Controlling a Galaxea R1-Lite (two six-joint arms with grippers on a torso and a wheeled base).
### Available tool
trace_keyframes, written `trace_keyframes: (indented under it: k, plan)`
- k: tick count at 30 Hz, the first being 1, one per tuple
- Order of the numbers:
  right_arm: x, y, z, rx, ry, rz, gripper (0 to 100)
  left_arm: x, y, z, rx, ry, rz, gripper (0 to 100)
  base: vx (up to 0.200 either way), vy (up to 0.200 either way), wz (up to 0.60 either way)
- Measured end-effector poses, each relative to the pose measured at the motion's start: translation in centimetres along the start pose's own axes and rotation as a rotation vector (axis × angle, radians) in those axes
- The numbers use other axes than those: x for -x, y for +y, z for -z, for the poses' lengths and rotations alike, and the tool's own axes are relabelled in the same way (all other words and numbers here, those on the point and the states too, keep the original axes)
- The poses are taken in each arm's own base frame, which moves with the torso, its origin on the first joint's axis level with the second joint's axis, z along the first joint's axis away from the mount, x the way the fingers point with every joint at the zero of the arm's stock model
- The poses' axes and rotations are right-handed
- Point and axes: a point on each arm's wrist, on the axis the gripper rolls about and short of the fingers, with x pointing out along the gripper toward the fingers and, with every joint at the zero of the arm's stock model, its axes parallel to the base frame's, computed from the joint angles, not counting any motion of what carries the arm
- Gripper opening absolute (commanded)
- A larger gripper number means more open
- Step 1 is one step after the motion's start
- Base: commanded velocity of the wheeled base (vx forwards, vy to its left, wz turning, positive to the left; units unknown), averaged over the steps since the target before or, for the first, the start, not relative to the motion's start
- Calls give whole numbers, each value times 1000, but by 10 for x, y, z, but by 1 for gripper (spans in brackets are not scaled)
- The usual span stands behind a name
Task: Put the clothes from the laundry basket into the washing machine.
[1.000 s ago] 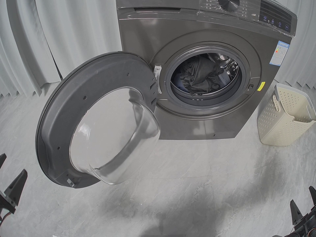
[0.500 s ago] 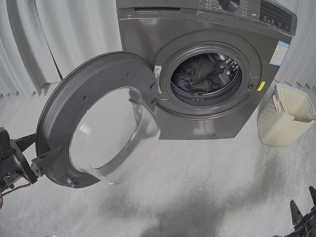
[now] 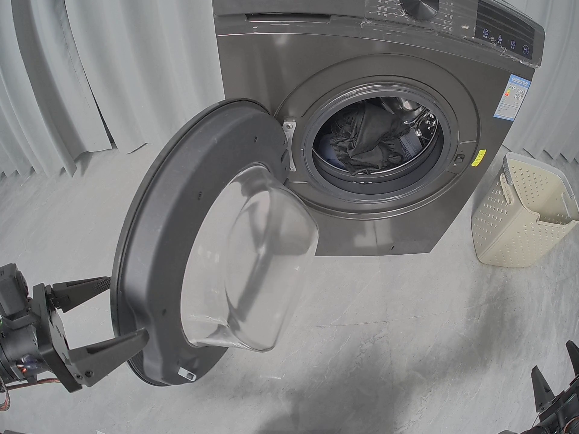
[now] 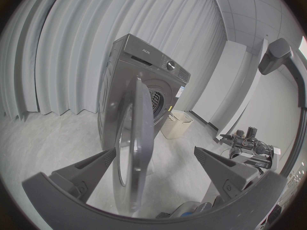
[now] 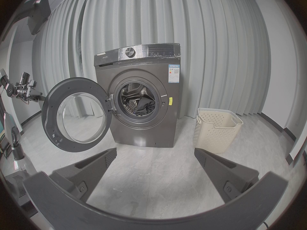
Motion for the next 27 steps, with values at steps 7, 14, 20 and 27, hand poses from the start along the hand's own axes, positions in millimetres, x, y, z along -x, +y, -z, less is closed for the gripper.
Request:
trace_keyframes:
  k: [7,14,20,27]
  plan:
    - [0,0,0,0,0,0,100,9,-2,-2,-5,-41,-32,100,0,0,0]
    - [0,0,0,0,0,0,100,14,7,-8,-11,-83,-147,100,0,0,0]
    - [0,0,0,0,1,0,100,12,16,-6,-3,-67,-219,100,0,0,0]
    - [0,0,0,0,0,0,100,-1,24,2,-5,14,-221,100,0,0,0]
